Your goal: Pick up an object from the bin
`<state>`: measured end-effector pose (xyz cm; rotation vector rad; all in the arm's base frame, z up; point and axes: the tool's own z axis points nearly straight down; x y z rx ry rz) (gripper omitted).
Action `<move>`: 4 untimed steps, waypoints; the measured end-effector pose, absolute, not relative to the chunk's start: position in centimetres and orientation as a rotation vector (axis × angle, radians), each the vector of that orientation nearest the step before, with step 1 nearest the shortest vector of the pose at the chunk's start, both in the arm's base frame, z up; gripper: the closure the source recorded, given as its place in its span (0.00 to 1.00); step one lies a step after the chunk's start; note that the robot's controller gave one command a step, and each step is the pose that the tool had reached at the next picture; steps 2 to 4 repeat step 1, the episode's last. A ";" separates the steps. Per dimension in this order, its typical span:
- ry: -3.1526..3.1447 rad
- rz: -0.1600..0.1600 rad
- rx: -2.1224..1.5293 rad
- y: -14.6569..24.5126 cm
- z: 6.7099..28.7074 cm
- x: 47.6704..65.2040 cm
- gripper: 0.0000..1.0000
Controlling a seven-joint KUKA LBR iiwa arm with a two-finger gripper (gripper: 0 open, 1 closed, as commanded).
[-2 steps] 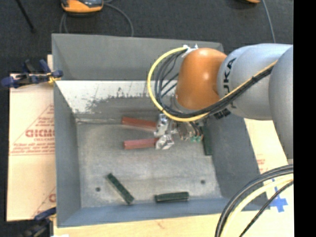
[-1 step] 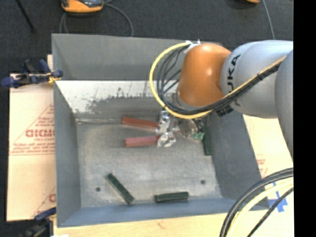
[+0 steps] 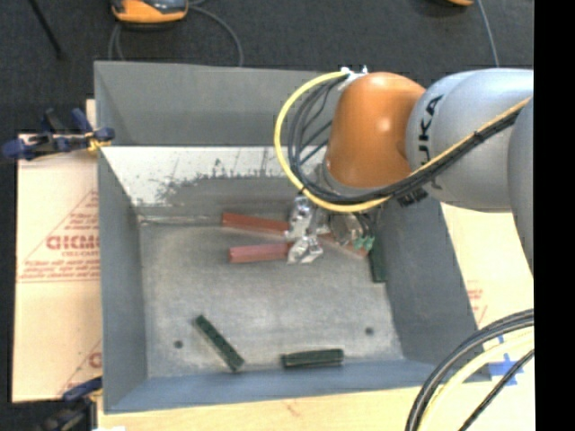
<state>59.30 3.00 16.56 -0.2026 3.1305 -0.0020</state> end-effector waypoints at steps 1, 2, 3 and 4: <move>3.132 -0.002 -0.203 3.0 17.5 59.3 1.00; 3.132 -0.002 -0.203 3.0 17.5 59.3 1.00; 3.132 -0.002 -0.203 3.0 17.5 59.3 1.00; 3.132 -0.002 -0.203 3.0 17.5 59.3 1.00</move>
Offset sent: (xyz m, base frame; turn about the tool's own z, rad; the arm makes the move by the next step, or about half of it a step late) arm -0.0002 0.0000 0.0287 0.0000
